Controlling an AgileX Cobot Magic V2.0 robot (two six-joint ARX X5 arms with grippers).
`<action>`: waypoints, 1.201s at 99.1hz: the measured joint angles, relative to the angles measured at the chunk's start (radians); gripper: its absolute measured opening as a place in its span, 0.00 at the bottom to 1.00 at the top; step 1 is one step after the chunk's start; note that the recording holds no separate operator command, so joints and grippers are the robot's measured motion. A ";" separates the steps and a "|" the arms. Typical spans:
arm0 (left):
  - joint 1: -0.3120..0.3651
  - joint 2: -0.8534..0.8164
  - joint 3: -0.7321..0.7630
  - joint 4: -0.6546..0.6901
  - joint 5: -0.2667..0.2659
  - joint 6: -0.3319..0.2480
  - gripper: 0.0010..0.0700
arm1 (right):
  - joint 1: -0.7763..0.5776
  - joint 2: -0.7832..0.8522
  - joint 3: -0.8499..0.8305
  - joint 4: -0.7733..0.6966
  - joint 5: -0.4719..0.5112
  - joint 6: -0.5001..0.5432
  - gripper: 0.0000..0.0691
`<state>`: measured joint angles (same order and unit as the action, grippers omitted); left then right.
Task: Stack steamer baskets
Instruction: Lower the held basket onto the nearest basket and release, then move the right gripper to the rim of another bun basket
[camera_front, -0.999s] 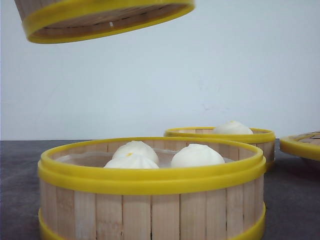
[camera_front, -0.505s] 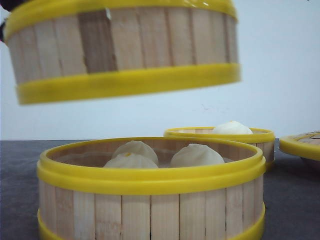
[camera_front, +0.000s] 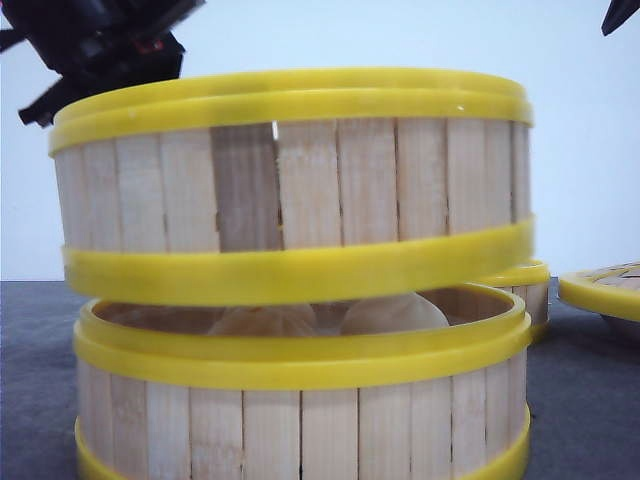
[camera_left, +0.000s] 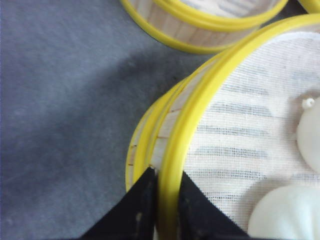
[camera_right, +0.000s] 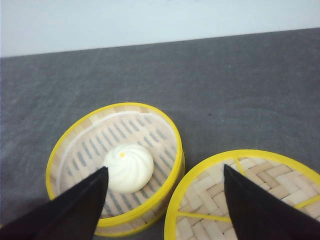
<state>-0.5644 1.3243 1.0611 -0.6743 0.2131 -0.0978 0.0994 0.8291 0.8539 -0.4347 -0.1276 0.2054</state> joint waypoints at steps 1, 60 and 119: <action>-0.001 0.002 0.000 0.001 0.000 0.000 0.02 | 0.000 0.000 0.000 0.000 0.000 0.000 0.65; -0.004 0.050 0.000 0.019 -0.034 0.000 0.02 | 0.000 0.000 0.000 -0.002 -0.003 0.000 0.65; -0.004 0.064 0.000 0.007 -0.026 -0.008 0.31 | 0.000 0.000 0.000 -0.002 -0.004 0.000 0.65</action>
<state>-0.5682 1.3884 1.0611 -0.6674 0.1871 -0.1059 0.0994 0.8291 0.8539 -0.4366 -0.1314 0.2054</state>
